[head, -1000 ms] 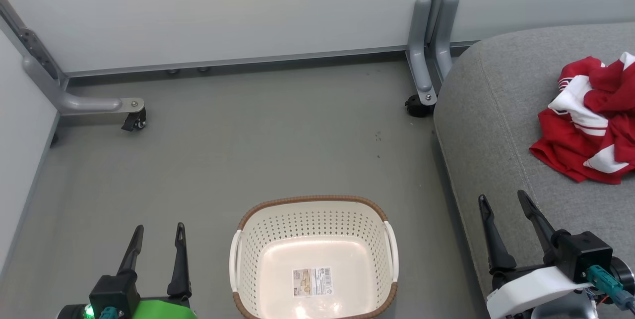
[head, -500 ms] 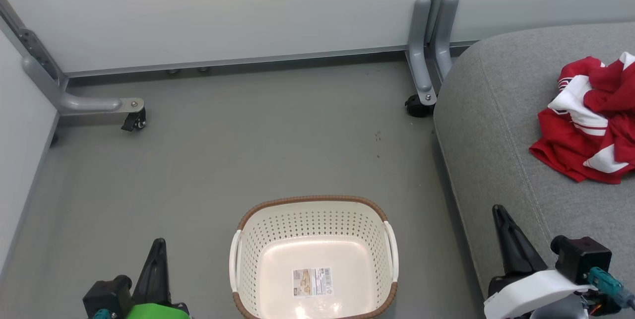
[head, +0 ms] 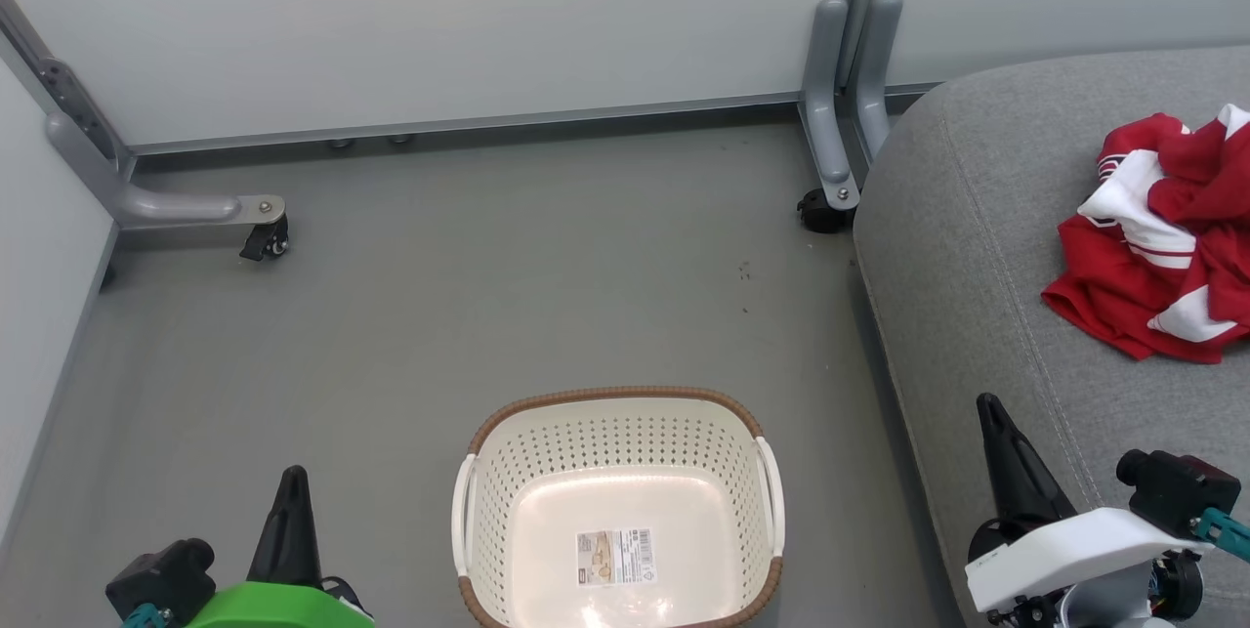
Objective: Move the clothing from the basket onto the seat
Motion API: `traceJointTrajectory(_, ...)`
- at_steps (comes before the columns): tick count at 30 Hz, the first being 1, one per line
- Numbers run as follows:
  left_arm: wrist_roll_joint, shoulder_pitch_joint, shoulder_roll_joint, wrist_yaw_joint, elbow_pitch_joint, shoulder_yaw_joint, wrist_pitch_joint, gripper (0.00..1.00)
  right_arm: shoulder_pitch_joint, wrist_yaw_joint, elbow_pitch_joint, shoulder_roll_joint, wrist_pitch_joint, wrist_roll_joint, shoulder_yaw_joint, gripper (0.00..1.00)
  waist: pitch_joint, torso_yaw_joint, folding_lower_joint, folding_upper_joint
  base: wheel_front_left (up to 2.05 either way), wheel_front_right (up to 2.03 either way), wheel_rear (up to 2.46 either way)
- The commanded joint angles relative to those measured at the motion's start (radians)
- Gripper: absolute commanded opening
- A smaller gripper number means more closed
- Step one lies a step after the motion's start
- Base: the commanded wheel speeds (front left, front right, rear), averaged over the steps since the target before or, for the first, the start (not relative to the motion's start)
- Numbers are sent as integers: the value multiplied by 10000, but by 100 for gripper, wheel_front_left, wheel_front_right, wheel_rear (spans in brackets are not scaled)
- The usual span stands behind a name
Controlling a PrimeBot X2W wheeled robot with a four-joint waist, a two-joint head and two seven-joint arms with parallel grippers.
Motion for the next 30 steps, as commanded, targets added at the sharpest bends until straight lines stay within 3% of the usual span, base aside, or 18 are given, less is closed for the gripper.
traceJointTrajectory(1,-443,-366,-1,-53,-175,99,75,0,-283,0,-37,-80,34,467,-22,0,-4,1,0,0,0,0,0)
traceJointTrajectory(30,-4468,-854,-50,-240,-176,497,1089,0,-987,-3,830,-225,416,4734,-210,0,-81,8,0,0,0,0,0)
